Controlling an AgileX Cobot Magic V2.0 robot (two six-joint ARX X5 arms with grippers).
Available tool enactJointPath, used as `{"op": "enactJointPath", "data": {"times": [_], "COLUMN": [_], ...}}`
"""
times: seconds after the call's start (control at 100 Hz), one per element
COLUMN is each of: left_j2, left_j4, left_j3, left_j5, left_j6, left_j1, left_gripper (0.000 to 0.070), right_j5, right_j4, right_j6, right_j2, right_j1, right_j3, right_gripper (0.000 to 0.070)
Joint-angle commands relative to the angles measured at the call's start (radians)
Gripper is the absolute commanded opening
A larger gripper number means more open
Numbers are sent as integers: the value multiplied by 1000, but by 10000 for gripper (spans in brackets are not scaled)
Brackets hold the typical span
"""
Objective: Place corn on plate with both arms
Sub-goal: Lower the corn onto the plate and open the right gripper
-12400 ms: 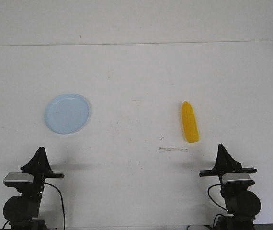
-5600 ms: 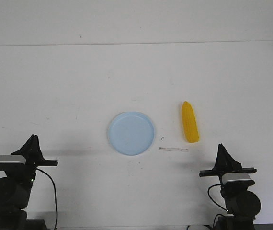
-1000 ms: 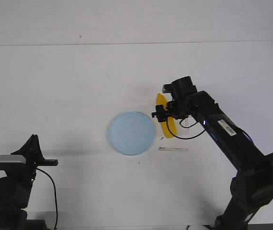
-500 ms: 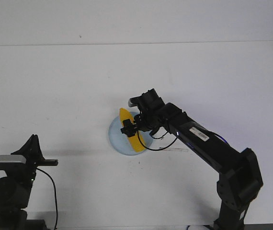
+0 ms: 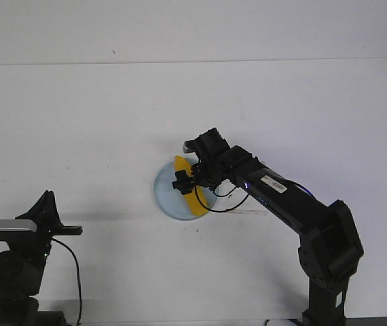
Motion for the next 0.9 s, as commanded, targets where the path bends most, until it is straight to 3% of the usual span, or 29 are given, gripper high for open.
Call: {"op": "enactJointPath", "data": {"times": [0.0,0.34,0.56,0.75,0.82,0.89], "left_j2": [2,2,2,2,2,2], "left_j4": [16,16,16,16,16,16], "left_j3": [5,5,5,5,5,5], "left_j5": [-2,-2,-2,-2,-2,-2], "left_j6": [6,5,6,5,6,5], "left_j1": [2,2,2,2,2,2], "left_gripper": [1,1,1,1,1,1], "right_j5": [0,0,18,181,274,364], "right_j4": [7,25,48,71,106,154], "right_j6": [5,4,-58,-132,-155,-179], "right_j2": [25,4,-99,-196,-243,-291], "right_j1": [9,9,9,4,-10,-29], "right_j3": [14,24,23,-3,-49,-116], "right_gripper": [433,434,432,419,358,251]}}
